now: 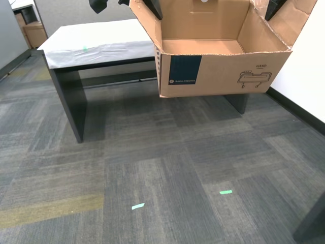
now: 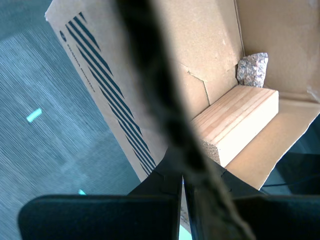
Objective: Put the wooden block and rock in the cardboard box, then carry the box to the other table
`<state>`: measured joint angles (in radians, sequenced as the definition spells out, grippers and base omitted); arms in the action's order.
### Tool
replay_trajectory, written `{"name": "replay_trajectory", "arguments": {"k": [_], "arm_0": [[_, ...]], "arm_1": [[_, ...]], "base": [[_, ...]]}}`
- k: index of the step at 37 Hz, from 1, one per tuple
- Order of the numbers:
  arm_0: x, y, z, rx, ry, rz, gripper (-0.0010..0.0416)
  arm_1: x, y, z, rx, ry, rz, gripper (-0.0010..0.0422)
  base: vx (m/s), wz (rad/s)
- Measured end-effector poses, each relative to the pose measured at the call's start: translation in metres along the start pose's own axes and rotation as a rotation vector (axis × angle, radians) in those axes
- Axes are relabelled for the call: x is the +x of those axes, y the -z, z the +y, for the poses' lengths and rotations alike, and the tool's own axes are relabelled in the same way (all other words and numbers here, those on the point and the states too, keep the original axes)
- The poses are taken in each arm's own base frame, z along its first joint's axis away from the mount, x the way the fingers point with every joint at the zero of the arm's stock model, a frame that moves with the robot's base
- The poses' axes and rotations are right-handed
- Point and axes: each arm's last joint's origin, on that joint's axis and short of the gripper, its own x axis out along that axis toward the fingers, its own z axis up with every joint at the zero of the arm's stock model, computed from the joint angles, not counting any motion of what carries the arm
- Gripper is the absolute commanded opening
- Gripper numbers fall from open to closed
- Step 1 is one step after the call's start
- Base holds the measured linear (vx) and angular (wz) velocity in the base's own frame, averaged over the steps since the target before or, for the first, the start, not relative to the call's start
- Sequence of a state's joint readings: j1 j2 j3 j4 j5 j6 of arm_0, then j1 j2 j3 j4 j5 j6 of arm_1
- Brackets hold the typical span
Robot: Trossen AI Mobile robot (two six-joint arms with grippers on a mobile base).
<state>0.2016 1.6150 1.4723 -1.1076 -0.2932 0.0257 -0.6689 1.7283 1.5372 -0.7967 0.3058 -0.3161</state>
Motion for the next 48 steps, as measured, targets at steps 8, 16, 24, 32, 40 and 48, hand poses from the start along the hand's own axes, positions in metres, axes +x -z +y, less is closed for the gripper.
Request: {"name": "replay_trajectory", "arguments": {"k": [8, 16, 24, 32, 40, 48], "arm_0": [[0.0000, 0.0007, 0.0001, 0.001, 0.000, 0.007, -0.0001], [0.0000, 0.0006, 0.0001, -0.009, 0.001, 0.006, -0.0001], [0.0000, 0.0002, 0.0001, -0.009, 0.001, 0.002, -0.0001], [0.0000, 0.0001, 0.0001, -0.007, 0.001, 0.001, -0.0001], [0.0000, -0.0002, 0.0001, -0.007, 0.001, -0.002, -0.0001], [0.0001, -0.0005, 0.0003, -0.009, 0.001, -0.004, -0.0001]], "arm_1": [[0.0001, 0.0000, -0.0001, 0.030, 0.000, -0.001, -0.0001], [0.0005, -0.0012, 0.0003, -0.036, -0.025, -0.021, -0.0001], [0.0008, -0.0046, -0.0003, -0.098, -0.038, -0.064, -0.0001], [0.0008, -0.0046, -0.0003, -0.117, -0.038, -0.065, -0.0001], [0.0008, -0.0046, -0.0003, -0.111, -0.039, -0.065, -0.0001], [0.0008, -0.0050, 0.0007, -0.087, -0.079, -0.080, -0.0001]], "base": [[0.129, -0.015], [0.122, -0.047], [0.112, -0.050], [0.107, -0.038], [0.105, -0.042], [0.117, -0.052]]}}
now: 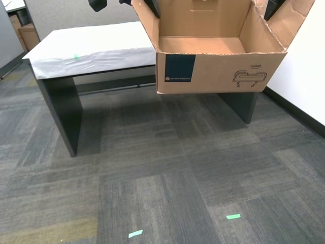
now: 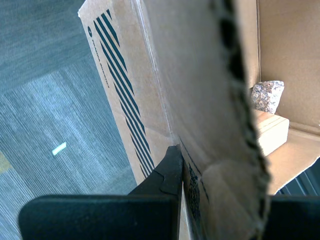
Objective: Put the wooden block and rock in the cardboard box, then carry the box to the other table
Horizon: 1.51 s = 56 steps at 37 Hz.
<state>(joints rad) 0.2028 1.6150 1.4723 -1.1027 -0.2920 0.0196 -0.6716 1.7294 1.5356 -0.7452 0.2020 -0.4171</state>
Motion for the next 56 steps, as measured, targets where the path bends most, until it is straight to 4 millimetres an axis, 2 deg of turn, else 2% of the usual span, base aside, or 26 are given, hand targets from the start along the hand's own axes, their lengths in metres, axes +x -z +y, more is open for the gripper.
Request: {"name": "replay_trajectory", "arguments": {"k": [29, 56], "arm_0": [[0.0000, -0.0019, 0.0002, -0.006, -0.002, -0.018, -0.0001], [0.0003, -0.0024, 0.0014, -0.012, -0.003, -0.024, -0.0001]], "arm_1": [[0.0001, -0.0005, -0.0001, 0.030, -0.001, -0.006, -0.0001], [0.0002, 0.0000, 0.0001, -0.028, -0.005, -0.001, -0.0001]], "base": [[0.126, -0.031], [0.132, 0.018]]}}
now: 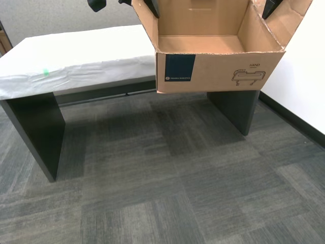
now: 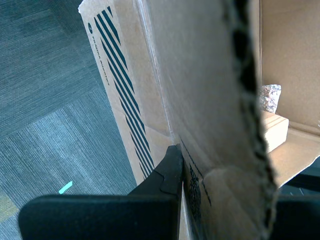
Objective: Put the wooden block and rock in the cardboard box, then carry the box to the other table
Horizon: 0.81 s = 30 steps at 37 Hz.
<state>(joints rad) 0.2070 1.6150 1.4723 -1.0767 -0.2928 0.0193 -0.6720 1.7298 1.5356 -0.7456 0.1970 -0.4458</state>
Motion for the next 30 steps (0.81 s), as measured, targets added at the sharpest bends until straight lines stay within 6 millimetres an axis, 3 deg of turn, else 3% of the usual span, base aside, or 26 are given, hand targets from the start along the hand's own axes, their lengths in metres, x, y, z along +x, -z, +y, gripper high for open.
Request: {"name": "replay_trajectory", "arguments": {"k": [30], "arm_0": [[0.0003, -0.0020, 0.0007, -0.004, -0.002, -0.019, -0.0001]], "arm_1": [[0.0002, 0.0005, -0.0001, -0.078, -0.022, -0.007, -0.0001]], "base": [[0.143, 0.018]]}}
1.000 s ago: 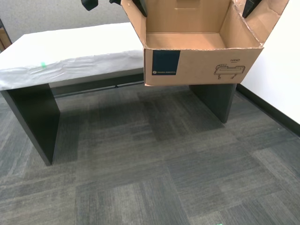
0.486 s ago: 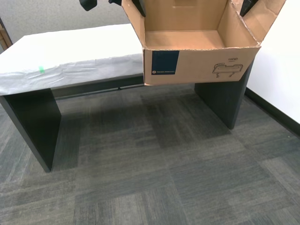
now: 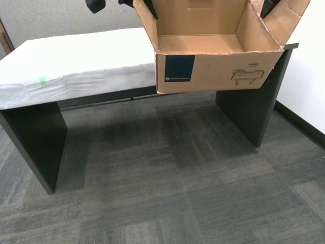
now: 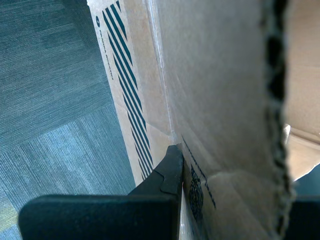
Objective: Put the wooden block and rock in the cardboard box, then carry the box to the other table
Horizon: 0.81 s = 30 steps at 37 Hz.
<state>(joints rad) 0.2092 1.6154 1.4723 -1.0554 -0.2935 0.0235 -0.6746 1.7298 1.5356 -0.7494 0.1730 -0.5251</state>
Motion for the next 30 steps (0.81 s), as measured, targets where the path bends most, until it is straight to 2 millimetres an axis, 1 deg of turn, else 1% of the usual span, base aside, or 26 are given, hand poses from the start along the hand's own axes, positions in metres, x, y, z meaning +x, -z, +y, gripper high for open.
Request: {"name": "replay_trajectory", "arguments": {"k": [18, 30], "arm_0": [[0.0005, 0.0001, 0.0018, -0.005, -0.001, 0.001, -0.0001], [0.0009, 0.0013, 0.0032, -0.006, -0.003, 0.015, -0.0001]], "arm_1": [[0.0006, 0.0015, -0.0019, -0.089, -0.017, -0.007, -0.0001], [0.0009, 0.0058, -0.0027, -0.091, -0.045, 0.016, -0.0001]], "base": [[0.170, -0.004], [0.194, -0.018]]}}
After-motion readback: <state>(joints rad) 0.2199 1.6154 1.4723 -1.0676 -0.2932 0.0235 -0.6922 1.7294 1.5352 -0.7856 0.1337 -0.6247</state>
